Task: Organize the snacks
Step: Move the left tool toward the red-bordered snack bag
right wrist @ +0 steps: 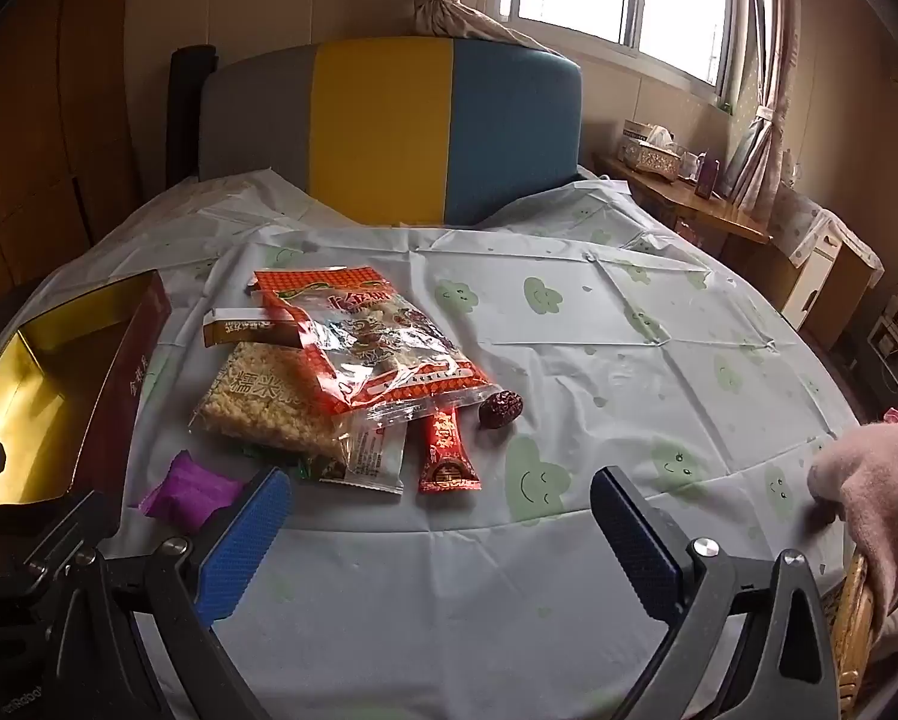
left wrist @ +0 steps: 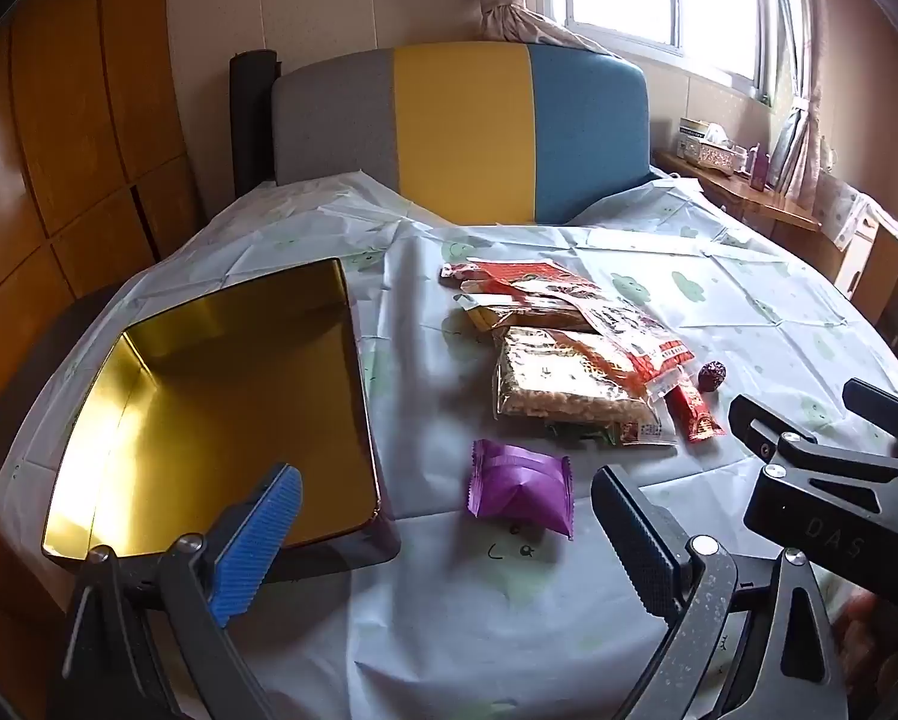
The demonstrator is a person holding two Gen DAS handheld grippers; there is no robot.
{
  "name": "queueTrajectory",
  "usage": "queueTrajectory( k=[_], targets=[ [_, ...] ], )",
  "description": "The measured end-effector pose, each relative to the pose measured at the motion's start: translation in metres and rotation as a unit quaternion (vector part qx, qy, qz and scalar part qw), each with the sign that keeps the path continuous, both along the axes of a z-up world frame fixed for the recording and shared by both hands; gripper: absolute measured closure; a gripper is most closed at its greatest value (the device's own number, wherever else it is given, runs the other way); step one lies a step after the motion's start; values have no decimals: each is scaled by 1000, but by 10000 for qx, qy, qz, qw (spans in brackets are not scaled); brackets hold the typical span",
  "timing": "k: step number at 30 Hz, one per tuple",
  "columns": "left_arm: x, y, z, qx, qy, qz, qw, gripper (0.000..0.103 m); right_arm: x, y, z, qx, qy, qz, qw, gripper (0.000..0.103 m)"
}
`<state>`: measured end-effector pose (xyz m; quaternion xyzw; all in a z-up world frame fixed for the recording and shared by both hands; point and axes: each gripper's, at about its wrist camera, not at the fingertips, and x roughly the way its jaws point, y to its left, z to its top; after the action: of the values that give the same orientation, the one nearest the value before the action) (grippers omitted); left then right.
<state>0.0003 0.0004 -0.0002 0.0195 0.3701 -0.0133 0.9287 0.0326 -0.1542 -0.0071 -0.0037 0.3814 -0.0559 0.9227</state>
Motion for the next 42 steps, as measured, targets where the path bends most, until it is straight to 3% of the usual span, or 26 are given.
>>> queueTrajectory(
  k=[6, 8, 42],
  targets=[
    [2, 5, -4, 28, 49, -32, 10000, 5, 10, 8, 1, -75, 108, 72, 9999, 2],
    [1, 9, -4, 39, 43, -13, 10000, 5, 3, 4, 0, 41, -84, 98, 9999, 2],
    [-2, 11, -5, 33, 67, 127, 9999, 5, 24, -18, 25, -280, -381, 93, 9988, 2]
  ],
)
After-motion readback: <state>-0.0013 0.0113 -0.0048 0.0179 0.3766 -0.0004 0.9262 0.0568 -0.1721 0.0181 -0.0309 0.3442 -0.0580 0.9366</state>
